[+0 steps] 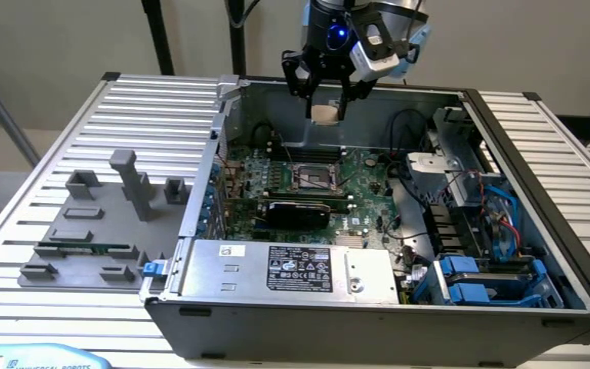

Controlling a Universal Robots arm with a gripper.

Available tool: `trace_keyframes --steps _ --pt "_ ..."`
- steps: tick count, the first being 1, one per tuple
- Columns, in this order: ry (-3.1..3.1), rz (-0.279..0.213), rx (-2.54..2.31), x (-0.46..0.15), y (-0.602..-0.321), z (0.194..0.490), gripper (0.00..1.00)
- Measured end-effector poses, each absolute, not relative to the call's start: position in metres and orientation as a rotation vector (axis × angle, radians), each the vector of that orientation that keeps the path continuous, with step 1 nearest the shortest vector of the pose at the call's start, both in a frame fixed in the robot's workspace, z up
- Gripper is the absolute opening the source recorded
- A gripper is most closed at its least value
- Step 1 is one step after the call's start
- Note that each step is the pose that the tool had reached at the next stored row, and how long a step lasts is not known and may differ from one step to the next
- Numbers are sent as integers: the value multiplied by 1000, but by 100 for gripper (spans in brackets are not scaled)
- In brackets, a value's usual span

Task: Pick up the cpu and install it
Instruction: 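Place the cpu into insertion slot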

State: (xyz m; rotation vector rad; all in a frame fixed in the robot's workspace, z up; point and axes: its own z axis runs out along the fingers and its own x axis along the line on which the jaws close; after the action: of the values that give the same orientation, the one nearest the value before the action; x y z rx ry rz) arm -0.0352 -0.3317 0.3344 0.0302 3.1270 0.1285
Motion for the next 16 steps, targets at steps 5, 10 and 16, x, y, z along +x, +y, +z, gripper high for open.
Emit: trace_keyframes --steps 5,10,16 --pt "3124 128 135 -35 -332 334 55" --pt "3111 127 274 -35 -332 333 55" --pt "3087 125 444 -35 -332 332 55"
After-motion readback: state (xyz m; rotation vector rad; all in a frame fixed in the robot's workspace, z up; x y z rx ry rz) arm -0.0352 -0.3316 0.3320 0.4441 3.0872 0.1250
